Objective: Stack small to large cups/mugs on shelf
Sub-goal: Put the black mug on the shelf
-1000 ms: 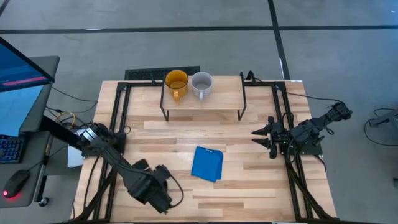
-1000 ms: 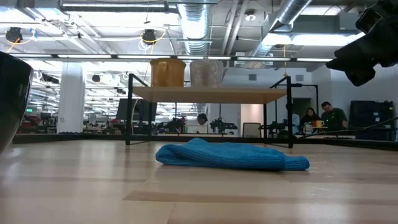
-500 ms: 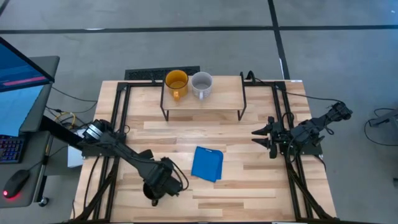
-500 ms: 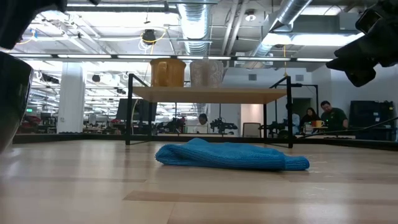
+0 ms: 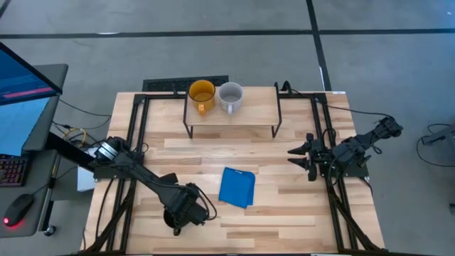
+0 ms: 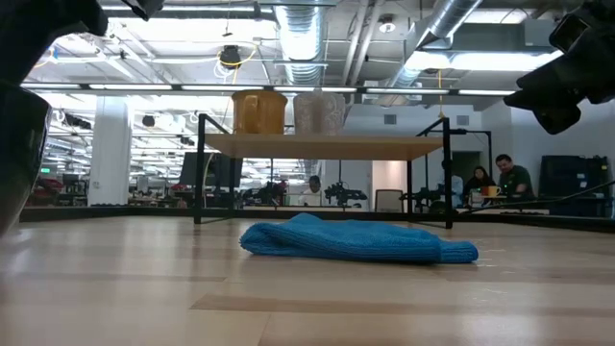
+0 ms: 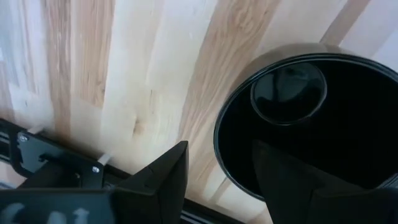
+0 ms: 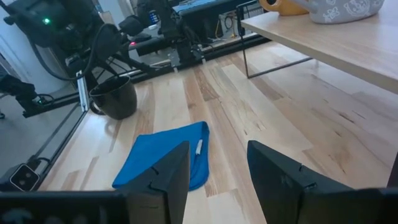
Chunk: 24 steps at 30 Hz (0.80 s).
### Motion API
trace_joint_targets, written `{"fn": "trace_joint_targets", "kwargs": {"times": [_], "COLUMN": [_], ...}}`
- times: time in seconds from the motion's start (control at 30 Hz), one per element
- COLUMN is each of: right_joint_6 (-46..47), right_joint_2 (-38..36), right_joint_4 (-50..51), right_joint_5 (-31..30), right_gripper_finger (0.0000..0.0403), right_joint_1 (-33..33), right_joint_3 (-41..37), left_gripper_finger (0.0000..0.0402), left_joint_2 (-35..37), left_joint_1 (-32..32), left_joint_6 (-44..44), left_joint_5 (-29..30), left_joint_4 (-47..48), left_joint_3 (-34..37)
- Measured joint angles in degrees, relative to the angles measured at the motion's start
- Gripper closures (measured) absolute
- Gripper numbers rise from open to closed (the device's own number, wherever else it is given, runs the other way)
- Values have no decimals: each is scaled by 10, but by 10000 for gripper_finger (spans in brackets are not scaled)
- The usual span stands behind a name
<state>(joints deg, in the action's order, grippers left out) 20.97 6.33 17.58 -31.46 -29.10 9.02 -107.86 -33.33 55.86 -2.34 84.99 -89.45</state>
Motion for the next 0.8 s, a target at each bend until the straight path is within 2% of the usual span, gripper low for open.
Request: {"fn": "trace_joint_targets", "kwargs": {"times": [0.47, 0.67, 0.8], "right_joint_6": [0, 0, 0], "right_joint_2": [0, 0, 0], "right_joint_4": [0, 0, 0], "right_joint_5": [0, 0, 0], "right_gripper_finger": [221, 221, 221], "right_joint_1": [0, 0, 0], "right_joint_3": [0, 0, 0], "left_gripper_finger": [230, 230, 230], "left_joint_2": [0, 0, 0], "left_joint_1": [4, 7, 7], "left_joint_6": [-27, -22, -20], "left_joint_5": [-3, -39, -43], "left_joint_4": [-15, -30, -42], "left_joint_3": [2, 49, 63]}}
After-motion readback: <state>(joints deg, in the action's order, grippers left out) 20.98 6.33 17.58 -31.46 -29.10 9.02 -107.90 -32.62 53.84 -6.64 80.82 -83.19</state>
